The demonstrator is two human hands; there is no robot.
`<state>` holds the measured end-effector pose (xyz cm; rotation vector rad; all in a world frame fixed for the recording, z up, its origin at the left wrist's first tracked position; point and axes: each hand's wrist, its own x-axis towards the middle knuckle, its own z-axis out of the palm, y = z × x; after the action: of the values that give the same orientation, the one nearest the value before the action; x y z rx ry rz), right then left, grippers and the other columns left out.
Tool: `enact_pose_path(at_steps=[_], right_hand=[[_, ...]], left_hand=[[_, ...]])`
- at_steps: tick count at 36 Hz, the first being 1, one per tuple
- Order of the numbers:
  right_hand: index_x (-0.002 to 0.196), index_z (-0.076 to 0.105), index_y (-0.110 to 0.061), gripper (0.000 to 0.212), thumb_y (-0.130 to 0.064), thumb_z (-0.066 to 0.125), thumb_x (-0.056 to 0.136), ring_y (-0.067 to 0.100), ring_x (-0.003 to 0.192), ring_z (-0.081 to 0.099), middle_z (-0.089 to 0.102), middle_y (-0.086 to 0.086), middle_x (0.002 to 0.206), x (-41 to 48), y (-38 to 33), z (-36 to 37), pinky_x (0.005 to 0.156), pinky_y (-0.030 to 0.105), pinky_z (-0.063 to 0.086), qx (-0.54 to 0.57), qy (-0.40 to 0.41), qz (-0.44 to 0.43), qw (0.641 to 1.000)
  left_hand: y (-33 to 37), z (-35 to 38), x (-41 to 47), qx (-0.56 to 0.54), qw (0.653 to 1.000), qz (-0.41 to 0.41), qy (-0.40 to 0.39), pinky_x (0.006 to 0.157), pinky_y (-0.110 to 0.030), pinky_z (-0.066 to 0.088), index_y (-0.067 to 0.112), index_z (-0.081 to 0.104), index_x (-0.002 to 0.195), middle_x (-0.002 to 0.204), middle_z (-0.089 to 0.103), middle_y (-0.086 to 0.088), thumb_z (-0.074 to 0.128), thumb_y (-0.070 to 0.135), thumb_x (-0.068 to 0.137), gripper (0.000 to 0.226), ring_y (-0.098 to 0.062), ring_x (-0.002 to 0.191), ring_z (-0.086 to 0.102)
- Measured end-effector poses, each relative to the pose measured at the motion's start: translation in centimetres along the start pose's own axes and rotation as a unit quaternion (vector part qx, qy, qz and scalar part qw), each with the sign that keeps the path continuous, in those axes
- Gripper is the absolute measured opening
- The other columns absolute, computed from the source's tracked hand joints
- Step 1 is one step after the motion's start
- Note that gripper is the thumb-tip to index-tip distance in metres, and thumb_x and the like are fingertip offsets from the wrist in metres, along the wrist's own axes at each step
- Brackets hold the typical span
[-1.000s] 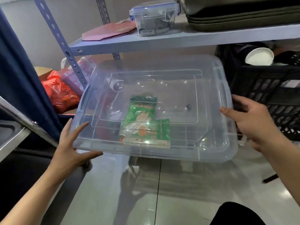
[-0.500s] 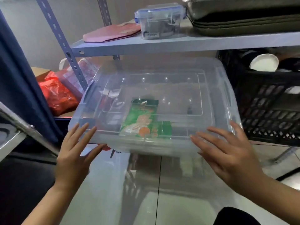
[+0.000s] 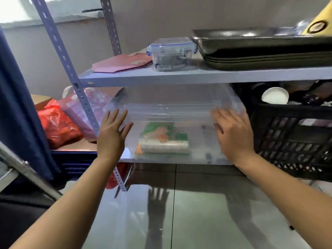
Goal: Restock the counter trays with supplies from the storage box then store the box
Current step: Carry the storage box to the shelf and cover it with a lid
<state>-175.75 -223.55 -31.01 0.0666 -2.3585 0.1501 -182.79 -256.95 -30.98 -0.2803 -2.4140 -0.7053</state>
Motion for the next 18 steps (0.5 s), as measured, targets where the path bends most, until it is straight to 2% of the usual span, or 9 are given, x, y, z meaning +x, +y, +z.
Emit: enact_pose_path(at_steps=[4, 6, 9, 13, 18], right_hand=[[0.148, 0.042, -0.015, 0.069, -0.028, 0.069, 0.085, 0.034, 0.142, 0.036, 0.045, 0.01, 0.151, -1.0, -1.0, -0.2, 0.115, 0.062, 0.02, -0.036, -0.044, 0.023, 0.998], [0.155, 0.026, -0.019, 0.087, -0.043, 0.067, 0.082, 0.037, 0.148, 0.02, 0.029, 0.011, 0.16, -2.2, -1.6, 0.0, 0.115, 0.062, 0.014, -0.058, -0.078, 0.012, 0.995], [0.158, 0.011, -0.023, 0.104, -0.057, 0.066, 0.075, 0.04, 0.15, 0.005, 0.01, 0.008, 0.166, -3.1, -1.3, 0.9, 0.113, 0.063, 0.012, -0.089, -0.103, -0.018, 0.991], [0.157, -0.002, -0.027, 0.104, -0.063, 0.057, 0.08, 0.038, 0.151, -0.007, -0.003, 0.003, 0.166, -1.6, -0.4, 2.2, 0.117, 0.063, 0.007, -0.097, -0.127, -0.009, 0.987], [0.153, -0.019, -0.033, 0.094, -0.065, 0.042, 0.088, 0.034, 0.148, -0.022, -0.015, -0.001, 0.165, 1.0, -0.6, 3.0, 0.118, 0.059, -0.002, -0.075, -0.173, 0.034, 0.982]], left_hand=[[0.8, 1.3, -0.7, 0.051, 0.999, 0.017, -0.007, 0.116, -0.05, 0.027, 0.023, 0.038, 0.151, 0.161, 0.027, -0.013, 0.058, 0.03, 0.097, 0.058, -0.034, 0.15, 0.018], [1.0, 2.3, -1.6, 0.107, 0.992, 0.054, -0.036, 0.118, -0.054, 0.022, 0.026, 0.022, 0.157, 0.164, 0.015, -0.016, 0.061, 0.032, 0.094, 0.074, -0.04, 0.15, 0.013], [0.9, 3.2, -2.4, 0.169, 0.983, 0.042, -0.065, 0.119, -0.055, 0.012, 0.031, 0.0, 0.158, 0.166, -0.004, -0.015, 0.065, 0.035, 0.088, 0.095, -0.042, 0.15, 0.002], [1.1, 3.7, -1.1, 0.189, 0.977, 0.033, -0.088, 0.12, -0.056, 0.005, 0.038, -0.016, 0.154, 0.164, -0.018, -0.01, 0.065, 0.034, 0.087, 0.105, -0.04, 0.15, -0.011], [1.8, 4.5, 1.0, 0.181, 0.975, 0.006, -0.127, 0.121, -0.055, 0.0, 0.041, -0.02, 0.152, 0.164, -0.022, -0.007, 0.065, 0.034, 0.085, 0.108, -0.037, 0.15, -0.015]])
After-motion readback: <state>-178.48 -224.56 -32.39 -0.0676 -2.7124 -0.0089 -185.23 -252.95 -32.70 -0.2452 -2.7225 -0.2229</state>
